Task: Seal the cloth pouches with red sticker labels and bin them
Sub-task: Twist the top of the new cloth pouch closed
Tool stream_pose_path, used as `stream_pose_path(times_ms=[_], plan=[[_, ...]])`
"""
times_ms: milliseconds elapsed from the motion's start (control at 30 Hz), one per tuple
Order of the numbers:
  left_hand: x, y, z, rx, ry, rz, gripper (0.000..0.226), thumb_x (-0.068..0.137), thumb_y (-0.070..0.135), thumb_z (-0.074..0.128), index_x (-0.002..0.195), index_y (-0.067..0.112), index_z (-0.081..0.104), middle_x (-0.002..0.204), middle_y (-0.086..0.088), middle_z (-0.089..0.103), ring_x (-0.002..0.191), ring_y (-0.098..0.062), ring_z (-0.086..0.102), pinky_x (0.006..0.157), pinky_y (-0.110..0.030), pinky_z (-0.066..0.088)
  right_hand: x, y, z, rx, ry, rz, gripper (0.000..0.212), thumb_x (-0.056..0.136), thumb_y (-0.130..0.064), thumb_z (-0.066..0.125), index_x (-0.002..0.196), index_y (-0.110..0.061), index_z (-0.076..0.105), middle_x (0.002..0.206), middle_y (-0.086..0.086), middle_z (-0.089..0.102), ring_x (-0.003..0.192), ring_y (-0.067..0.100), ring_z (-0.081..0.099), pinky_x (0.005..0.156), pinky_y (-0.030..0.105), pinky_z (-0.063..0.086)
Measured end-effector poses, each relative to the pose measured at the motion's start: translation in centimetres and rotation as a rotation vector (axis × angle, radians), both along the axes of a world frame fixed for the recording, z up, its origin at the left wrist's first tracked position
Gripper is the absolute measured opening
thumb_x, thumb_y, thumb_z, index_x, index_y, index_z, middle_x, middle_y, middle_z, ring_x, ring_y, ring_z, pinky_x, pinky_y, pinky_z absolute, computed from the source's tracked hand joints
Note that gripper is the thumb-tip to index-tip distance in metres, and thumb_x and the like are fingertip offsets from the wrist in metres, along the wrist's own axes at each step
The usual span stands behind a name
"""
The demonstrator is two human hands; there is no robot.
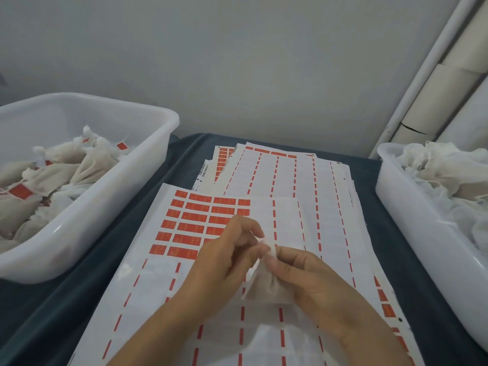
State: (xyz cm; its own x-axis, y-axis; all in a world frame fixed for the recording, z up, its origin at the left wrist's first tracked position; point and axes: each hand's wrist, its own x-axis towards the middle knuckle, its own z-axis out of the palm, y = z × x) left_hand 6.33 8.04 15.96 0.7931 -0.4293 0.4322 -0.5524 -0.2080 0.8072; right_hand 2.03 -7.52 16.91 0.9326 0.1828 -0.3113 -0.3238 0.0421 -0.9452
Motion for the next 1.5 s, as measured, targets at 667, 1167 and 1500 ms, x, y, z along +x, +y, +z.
stream_pose_path(times_ms=[667, 1167, 1500], plan=[[0.3, -0.5, 0.1, -0.222, 0.364, -0.196, 0.025, 0.079, 0.038, 0.051, 0.098, 0.026, 0.042, 0.064, 0.015, 0.057, 0.063, 0.002, 0.056, 0.056, -0.011, 0.044, -0.1, 0.0, 0.6, 0.456, 0.122, -0.087, 0.039, 0.075, -0.016, 0.060, 0.105, 0.009, 0.064, 0.105, 0.018, 0.060, 0.095, 0.024, 0.056, 0.093, 0.038, 0.043], [0.8, -0.4, -1.3, -0.072, 0.060, 0.170, 0.032, 0.071, 0.067, 0.045, 0.076, 0.036, 0.051, 0.081, 0.021, 0.057, 0.080, 0.001, 0.054, 0.062, -0.005, 0.044, 0.3, 0.0, -0.3, -0.045, 0.018, -0.271, 0.033, 0.067, -0.040, 0.062, 0.084, -0.014, 0.073, 0.080, 0.002, 0.067, 0.084, 0.018, 0.061, 0.076, 0.029, 0.048], [0.5, -1.0, -1.1, -0.043, 0.211, 0.092, 0.019, 0.074, 0.049, 0.049, 0.062, 0.034, 0.054, 0.061, 0.018, 0.055, 0.067, 0.004, 0.052, 0.064, -0.007, 0.043, 0.3, 0.5, -0.3, -0.159, -0.050, -0.254, 0.040, 0.066, -0.045, 0.060, 0.094, -0.018, 0.069, 0.092, 0.001, 0.066, 0.095, 0.017, 0.060, 0.077, 0.024, 0.050]])
